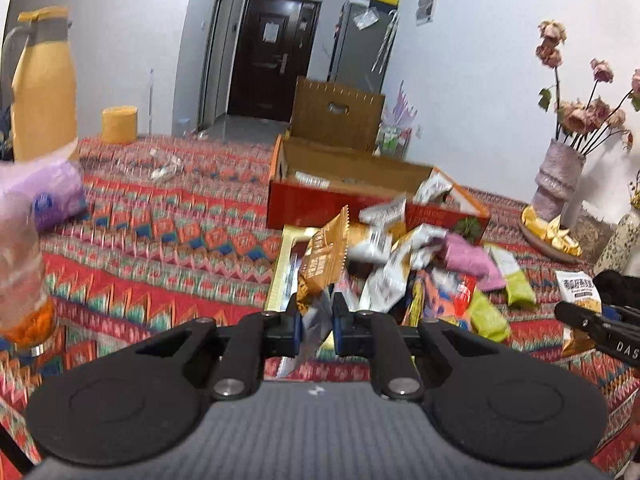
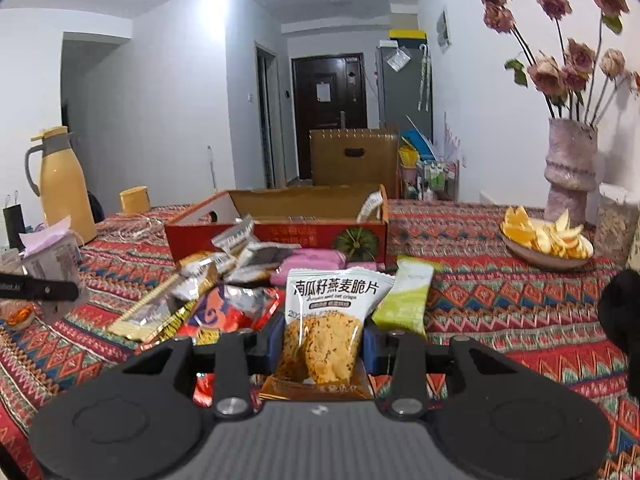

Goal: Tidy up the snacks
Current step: 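Lift the held packets and carry both grippers over the box, then open both grippers to release the packets into the box, then move both grippers back to the snack pile, then grasp a white packet with the left gripper while the right grasps a pumpkin-seed packet, then lift the held packets and carry both grippers over the cardboard box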

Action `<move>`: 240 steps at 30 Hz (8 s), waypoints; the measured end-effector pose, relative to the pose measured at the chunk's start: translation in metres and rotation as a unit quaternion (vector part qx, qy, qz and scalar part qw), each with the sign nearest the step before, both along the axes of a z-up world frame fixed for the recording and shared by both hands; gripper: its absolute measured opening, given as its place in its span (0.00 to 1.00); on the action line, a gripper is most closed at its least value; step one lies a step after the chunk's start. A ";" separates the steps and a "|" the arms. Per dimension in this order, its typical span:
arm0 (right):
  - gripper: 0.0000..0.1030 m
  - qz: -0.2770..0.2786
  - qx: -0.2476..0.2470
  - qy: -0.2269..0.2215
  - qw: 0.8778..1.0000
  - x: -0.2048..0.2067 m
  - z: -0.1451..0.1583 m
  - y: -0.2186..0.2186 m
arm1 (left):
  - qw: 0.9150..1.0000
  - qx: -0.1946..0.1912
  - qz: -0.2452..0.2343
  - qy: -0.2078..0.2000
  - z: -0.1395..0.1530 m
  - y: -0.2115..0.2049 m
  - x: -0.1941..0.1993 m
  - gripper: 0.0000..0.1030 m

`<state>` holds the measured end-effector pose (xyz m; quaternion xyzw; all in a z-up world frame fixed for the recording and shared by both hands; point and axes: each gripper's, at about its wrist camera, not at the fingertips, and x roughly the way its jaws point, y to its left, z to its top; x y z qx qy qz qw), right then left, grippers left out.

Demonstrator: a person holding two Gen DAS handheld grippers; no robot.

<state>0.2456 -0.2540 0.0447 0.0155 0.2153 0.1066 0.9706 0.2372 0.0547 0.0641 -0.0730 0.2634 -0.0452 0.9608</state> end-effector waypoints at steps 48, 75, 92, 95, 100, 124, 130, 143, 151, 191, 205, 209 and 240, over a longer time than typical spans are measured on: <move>0.82 0.031 -0.046 0.128 0.990 0.425 -0.007 0.038 | 0.998 0.038 -0.022 0.050 -0.020 -0.011 0.393 0.87; 0.98 0.029 -0.033 -0.017 0.999 0.232 0.149 -0.005 | 0.994 0.042 -0.011 -0.102 0.151 -0.010 0.179 1.00; 1.00 0.033 0.006 -0.116 0.993 -0.028 0.108 -0.055 | 0.980 0.047 0.007 -0.191 0.100 -0.024 -0.071 1.00; 1.00 0.021 -0.013 -0.115 0.993 -0.058 0.081 -0.056 | 0.983 0.045 0.005 -0.176 0.078 -0.029 -0.091 1.00; 1.00 -0.015 -0.033 -0.101 0.994 -0.098 0.031 -0.056 | 0.989 0.058 0.019 -0.135 0.031 -0.029 -0.114 1.00; 1.00 0.001 -0.048 0.010 0.999 -0.079 -0.036 -0.016 | 0.998 0.055 0.001 0.015 -0.036 -0.036 -0.066 1.00; 1.00 0.003 -0.037 0.011 0.999 -0.053 -0.031 -0.015 | 0.997 0.061 -0.034 -0.019 -0.024 -0.054 -0.020 0.84; 0.99 0.023 -0.028 0.006 0.999 0.002 -0.012 0.001 | 0.996 0.027 -0.079 0.039 -0.048 -0.074 0.118 0.60; 0.89 0.060 -0.003 0.014 0.998 0.055 0.004 0.020 | 0.992 -0.039 -0.102 0.055 -0.055 -0.049 0.119 0.23; 0.39 0.032 -0.033 0.060 0.997 0.006 -0.002 -0.016 | 0.994 -0.020 -0.100 0.032 -0.017 -0.064 -0.003 0.21; 0.39 0.026 0.000 0.033 0.999 -0.023 -0.003 -0.049 | 0.994 0.017 -0.105 0.007 0.005 -0.091 -0.016 0.21; 0.39 0.049 -0.002 0.006 0.999 -0.006 0.015 -0.046 | 0.993 0.015 -0.112 -0.018 0.027 -0.086 0.008 0.21; 0.39 0.044 0.179 0.159 0.970 0.460 0.006 0.022 | 0.988 -0.094 -0.070 0.097 -0.014 -0.052 0.416 0.27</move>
